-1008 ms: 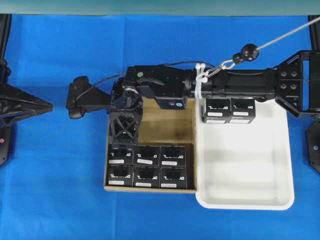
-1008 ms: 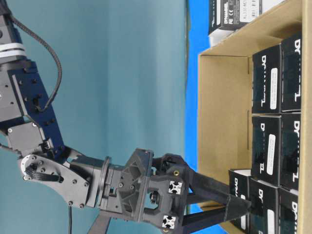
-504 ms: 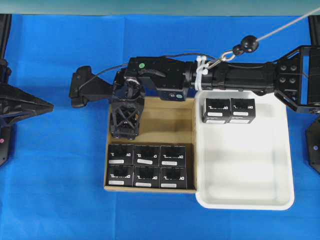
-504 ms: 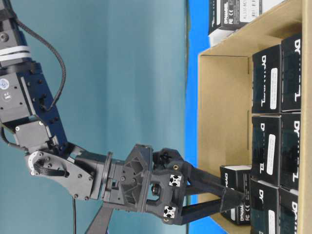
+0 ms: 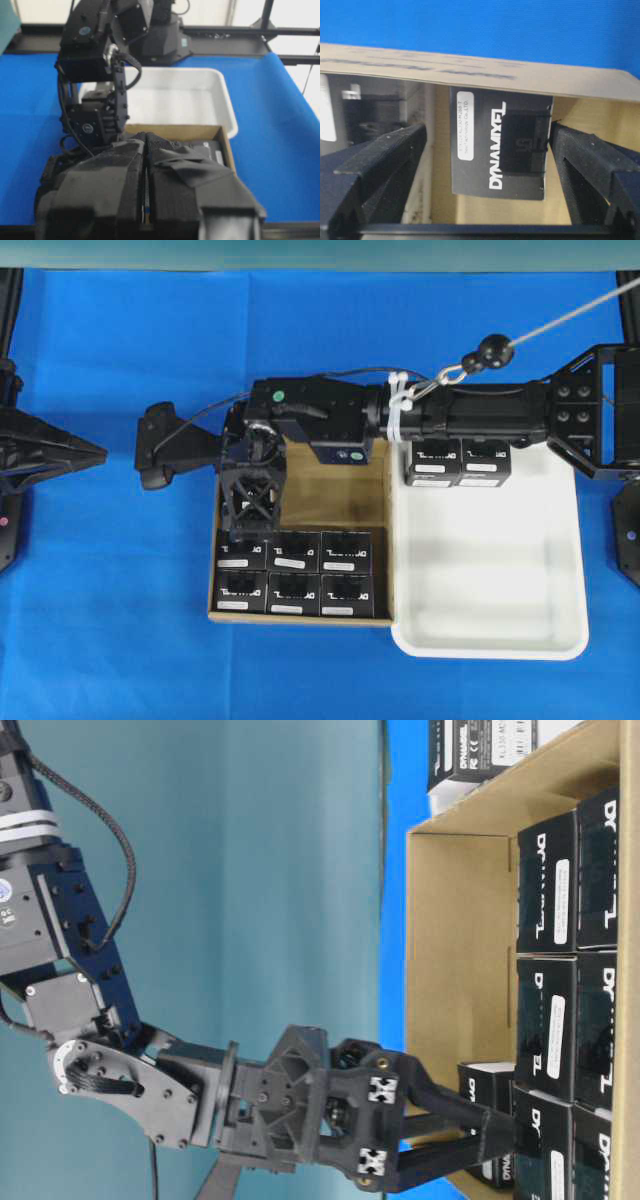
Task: Pick the box from inside the cardboard box.
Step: 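Close the right gripper around the DYNAMIXEL box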
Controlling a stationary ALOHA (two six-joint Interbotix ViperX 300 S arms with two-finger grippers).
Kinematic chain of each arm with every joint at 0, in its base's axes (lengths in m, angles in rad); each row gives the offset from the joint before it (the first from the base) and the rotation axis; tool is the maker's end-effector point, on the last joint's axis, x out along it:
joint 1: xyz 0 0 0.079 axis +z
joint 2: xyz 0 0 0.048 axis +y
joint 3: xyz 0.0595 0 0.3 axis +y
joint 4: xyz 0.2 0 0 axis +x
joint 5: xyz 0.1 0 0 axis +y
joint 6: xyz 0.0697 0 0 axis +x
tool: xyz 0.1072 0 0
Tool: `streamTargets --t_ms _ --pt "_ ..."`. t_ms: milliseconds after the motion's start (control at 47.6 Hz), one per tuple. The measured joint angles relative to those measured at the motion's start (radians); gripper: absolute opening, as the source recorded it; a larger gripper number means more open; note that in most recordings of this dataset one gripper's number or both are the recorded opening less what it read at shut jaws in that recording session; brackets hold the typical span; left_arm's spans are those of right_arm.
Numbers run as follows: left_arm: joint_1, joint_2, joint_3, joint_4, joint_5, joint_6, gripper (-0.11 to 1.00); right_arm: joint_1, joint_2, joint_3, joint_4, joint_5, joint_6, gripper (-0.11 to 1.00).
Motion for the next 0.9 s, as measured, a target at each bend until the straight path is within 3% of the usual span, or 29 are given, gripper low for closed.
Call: streamTargets --t_ms 546,903 --pt "-0.005 0.002 0.000 0.002 0.000 -0.009 -0.04 -0.012 0.021 0.009 -0.002 -0.041 0.002 0.97" --pt "-0.006 0.002 0.000 0.002 0.000 -0.009 -0.04 -0.015 0.018 0.035 -0.029 -0.087 0.006 0.77"
